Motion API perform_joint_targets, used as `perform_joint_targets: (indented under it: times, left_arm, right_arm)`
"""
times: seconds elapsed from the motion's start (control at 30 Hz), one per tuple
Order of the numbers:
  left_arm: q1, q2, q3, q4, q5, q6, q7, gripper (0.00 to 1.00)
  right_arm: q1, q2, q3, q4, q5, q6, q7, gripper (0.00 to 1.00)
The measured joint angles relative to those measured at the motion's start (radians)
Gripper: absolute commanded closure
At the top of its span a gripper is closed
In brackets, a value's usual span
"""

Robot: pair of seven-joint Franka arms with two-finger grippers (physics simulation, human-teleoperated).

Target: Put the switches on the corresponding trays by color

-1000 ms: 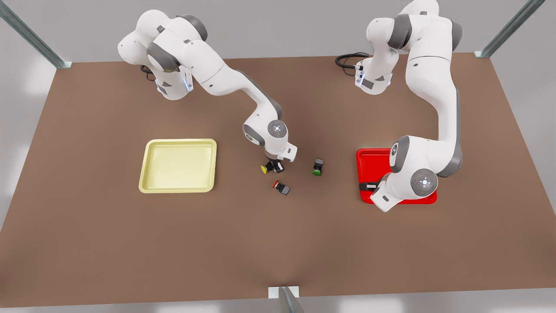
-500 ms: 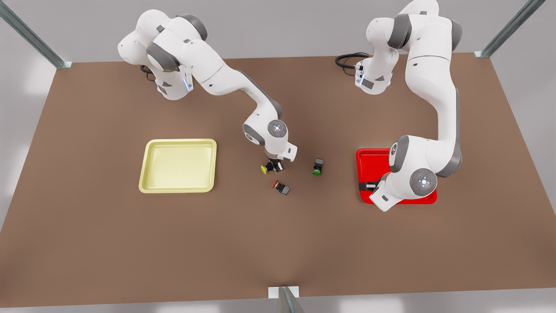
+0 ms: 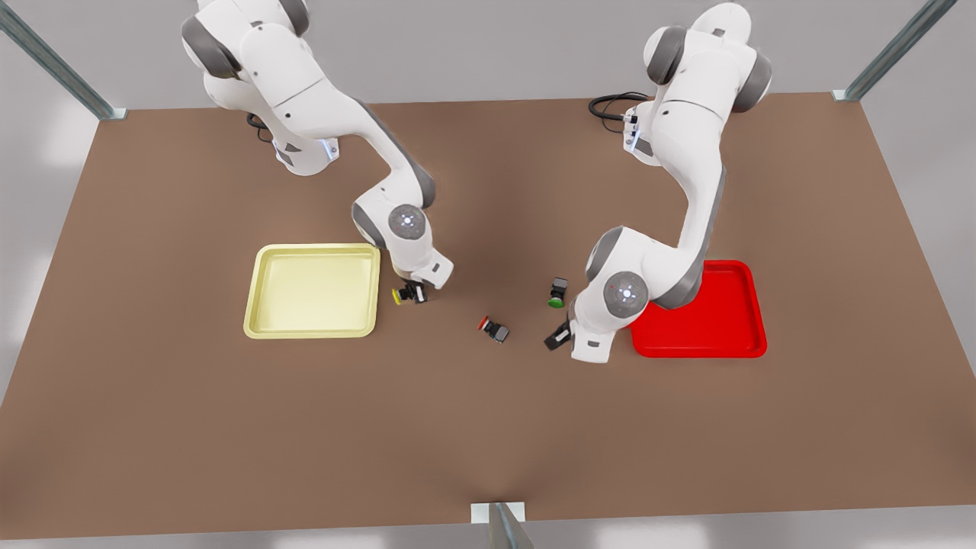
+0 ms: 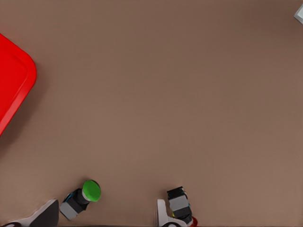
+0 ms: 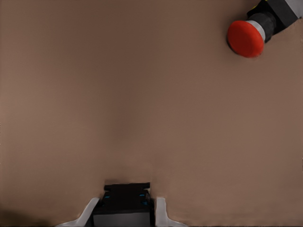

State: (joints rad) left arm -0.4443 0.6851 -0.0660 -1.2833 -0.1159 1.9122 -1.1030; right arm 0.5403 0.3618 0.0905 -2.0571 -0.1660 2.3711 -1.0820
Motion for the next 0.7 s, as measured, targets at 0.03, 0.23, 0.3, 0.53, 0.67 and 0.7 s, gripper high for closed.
perform_joint_targets:
  times: [0.03,0.23,0.3,0.53,0.67,0.7]
  left_arm:
    - [-0.018,0.016,0.0,0.002,-0.002,0.051,-0.065,0.0]
    - [-0.085,0.079,0.0,0.004,-0.005,0.199,-0.25,0.0]
    - [-0.13,0.105,0.0,0.004,-0.004,0.248,-0.316,0.0]
    - [-0.195,0.198,0.007,0.002,0.003,0.321,-0.37,0.0]
    - [-0.195,0.222,0.011,-0.007,0.012,0.31,-0.389,0.0]
    - [-0.2,0.228,0.011,-0.007,0.014,0.31,-0.39,0.0]
  right_arm:
    - [-0.026,-0.031,-0.001,-0.041,0.0,0.0,-0.004,0.51]
    - [-0.182,-0.108,-0.006,-0.208,-0.008,0.075,-0.127,0.51]
    - [-0.208,-0.138,-0.008,-0.294,-0.028,0.131,-0.127,0.51]
    - [-0.254,-0.127,-0.047,-0.346,-0.039,0.199,-0.188,0.45]
    - [-0.255,-0.123,-0.051,-0.342,-0.04,0.198,-0.189,0.13]
    - [-0.255,-0.124,-0.051,-0.342,-0.04,0.198,-0.192,0.12]
